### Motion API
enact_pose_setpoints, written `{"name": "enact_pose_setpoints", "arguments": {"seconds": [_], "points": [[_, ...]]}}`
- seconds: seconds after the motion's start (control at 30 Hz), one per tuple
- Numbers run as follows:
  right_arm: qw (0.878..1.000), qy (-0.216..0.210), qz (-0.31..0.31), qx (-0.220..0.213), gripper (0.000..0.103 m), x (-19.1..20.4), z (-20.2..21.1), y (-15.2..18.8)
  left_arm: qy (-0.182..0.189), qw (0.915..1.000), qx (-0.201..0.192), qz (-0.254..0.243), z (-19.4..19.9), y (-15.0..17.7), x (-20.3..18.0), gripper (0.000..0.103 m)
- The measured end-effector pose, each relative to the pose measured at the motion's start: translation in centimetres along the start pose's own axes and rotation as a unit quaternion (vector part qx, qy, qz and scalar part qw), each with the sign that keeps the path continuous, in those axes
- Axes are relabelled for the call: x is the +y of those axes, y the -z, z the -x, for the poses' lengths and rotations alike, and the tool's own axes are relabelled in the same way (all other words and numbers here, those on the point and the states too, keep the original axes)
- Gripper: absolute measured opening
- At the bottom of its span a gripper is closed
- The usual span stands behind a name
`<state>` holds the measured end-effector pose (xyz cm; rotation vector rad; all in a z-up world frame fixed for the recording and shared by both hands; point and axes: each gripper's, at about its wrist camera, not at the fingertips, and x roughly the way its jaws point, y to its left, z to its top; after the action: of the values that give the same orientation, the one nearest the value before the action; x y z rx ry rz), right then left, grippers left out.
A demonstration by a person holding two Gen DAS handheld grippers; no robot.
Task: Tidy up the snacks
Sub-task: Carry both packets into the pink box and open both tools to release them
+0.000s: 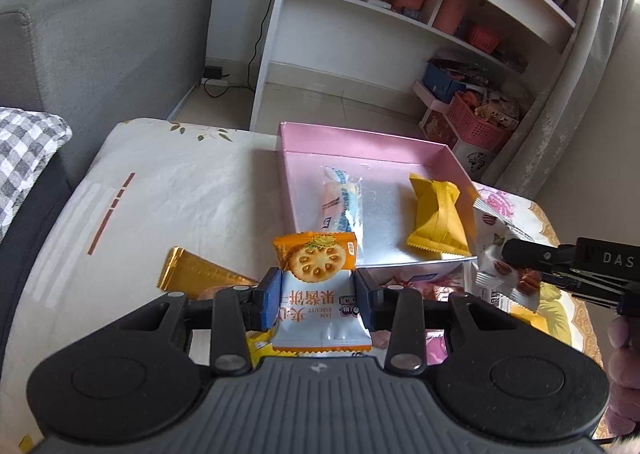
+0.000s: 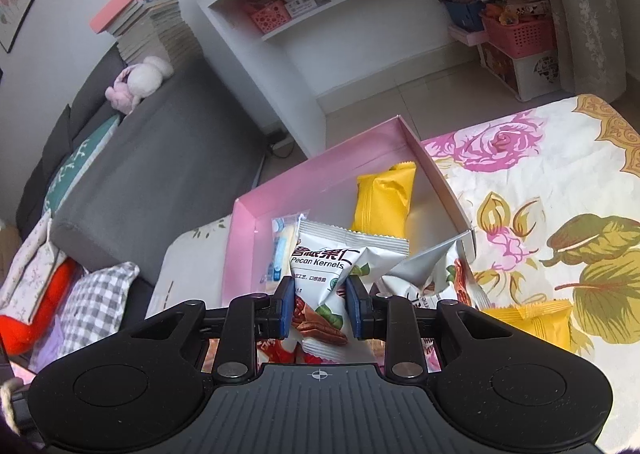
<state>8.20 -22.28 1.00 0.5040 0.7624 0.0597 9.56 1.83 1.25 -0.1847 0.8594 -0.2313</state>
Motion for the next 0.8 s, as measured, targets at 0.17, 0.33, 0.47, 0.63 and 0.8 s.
{"name": "enact_pose_setpoints", "arguments": {"seconds": [0.17, 0.33, 0.47, 0.63, 0.8], "points": [[1.0, 0.002, -0.02, -0.01, 0.027, -0.9, -1.0, -1.3, 0.008, 0.9999, -0.009, -0.004, -1.9, -1.1, -1.7, 0.036], [0.999, 0.044, 0.0, -0.027, 0.027, -1.8, -1.9, -2.6, 0.027, 0.9996, -0.005, -0.01, -4.3, -2.2, -2.9, 0.036], [0.998, 0.06, 0.01, -0.025, 0.027, -2.6, -3.1, -3.6, 0.035, 0.9992, 0.007, -0.015, -6.7, -3.0, -3.8, 0.036], [0.996, 0.078, 0.048, -0.019, 0.027, -2.4, -5.1, -4.3, 0.036, 0.9987, 0.027, -0.025, -9.3, -3.6, -4.8, 0.036], [0.992, 0.094, 0.088, -0.004, 0.027, -1.8, -7.4, -4.5, 0.018, 0.9982, 0.038, -0.042, -11.3, -4.2, -5.1, 0.036]]}}
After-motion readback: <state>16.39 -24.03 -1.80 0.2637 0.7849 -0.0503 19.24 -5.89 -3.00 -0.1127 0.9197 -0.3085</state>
